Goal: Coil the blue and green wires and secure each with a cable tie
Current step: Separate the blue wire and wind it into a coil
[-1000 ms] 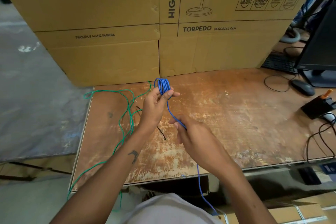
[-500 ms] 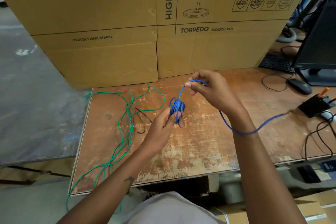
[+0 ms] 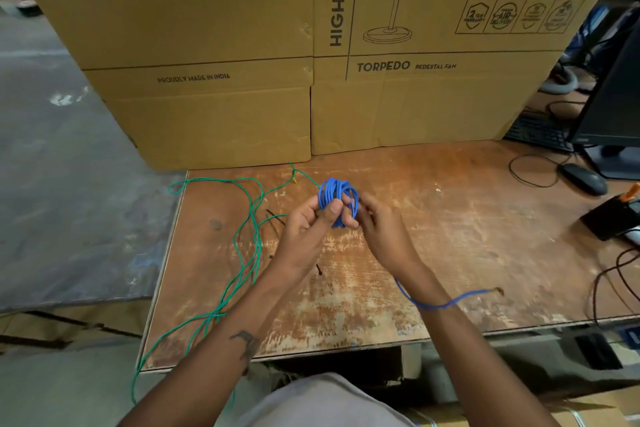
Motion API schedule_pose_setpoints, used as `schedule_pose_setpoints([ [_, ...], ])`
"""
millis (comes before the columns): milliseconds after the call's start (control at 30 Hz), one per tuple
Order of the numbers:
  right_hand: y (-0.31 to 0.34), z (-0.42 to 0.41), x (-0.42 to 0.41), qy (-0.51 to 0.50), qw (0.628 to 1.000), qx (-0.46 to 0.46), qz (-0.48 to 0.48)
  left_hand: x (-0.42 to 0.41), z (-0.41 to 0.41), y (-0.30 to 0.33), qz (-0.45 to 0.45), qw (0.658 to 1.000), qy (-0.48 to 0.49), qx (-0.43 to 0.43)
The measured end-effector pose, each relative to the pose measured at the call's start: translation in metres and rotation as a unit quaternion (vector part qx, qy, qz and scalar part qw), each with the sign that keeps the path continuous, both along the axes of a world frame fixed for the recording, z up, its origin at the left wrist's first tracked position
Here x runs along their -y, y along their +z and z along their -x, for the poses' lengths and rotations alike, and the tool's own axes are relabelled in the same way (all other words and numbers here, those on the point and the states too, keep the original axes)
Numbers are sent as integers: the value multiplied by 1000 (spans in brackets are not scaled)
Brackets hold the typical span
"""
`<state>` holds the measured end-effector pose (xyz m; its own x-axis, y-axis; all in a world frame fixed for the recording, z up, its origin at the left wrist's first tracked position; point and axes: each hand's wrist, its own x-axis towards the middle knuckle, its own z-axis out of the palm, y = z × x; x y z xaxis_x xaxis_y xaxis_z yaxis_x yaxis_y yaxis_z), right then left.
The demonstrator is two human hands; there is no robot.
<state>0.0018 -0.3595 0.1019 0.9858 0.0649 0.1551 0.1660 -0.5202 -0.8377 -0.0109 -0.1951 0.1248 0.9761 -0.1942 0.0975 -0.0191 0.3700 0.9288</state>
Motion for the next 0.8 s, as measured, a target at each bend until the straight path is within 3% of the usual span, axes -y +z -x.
schedule_pose_setpoints([
  [167,-8,34,-28,48,996,-16,73,4,-18,10,77,991,99,-44],
  [433,23,70,-35,48,990,-134,10,4,-39,-6,-40,980,196,-16],
  [533,42,79,-26,112,964,-229,-80,1,-38,-16,-88,976,200,8],
  [667,75,90,-8,165,885,-332,-281,-12,-35,-32,-174,966,187,30],
  [733,90,95,3,178,853,-337,-355,-21,-33,-39,-251,953,164,51],
  [800,100,95,13,178,891,-292,-298,-29,-29,-44,-321,933,133,90],
])
